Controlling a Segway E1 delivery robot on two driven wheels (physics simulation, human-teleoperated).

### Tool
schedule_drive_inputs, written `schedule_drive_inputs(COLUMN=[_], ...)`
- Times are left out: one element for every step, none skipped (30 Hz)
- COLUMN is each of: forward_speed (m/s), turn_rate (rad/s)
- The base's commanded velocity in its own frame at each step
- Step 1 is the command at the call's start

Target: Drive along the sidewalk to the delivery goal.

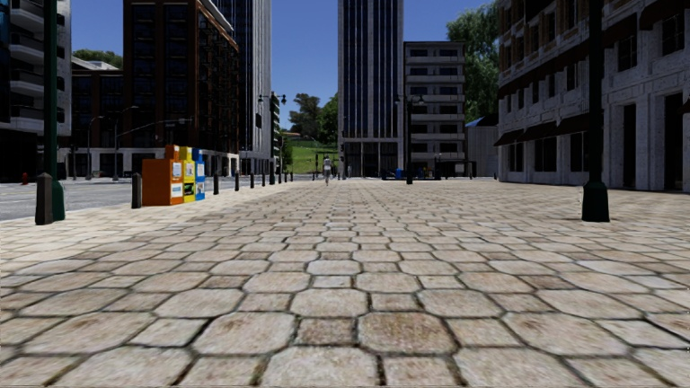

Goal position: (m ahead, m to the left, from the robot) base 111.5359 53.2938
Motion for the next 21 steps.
schedule_drive_inputs(forward_speed=[2.00, 2.00, 2.00, 2.00, 2.00, 2.00, 2.00, 2.00, 2.00, 2.00, 2.00, 2.00, 2.00, 2.00, 2.00, 2.00, 2.00, 2.00, 2.00, 2.00, 2.00], turn_rate=[0.00, 0.00, 0.00, 0.00, 0.00, 0.00, 0.00, 0.00, 0.00, 0.00, 0.00, 0.00, 0.00, 0.00, 0.00, 0.00, 0.00, 0.00, 0.00, 0.00, 0.00])
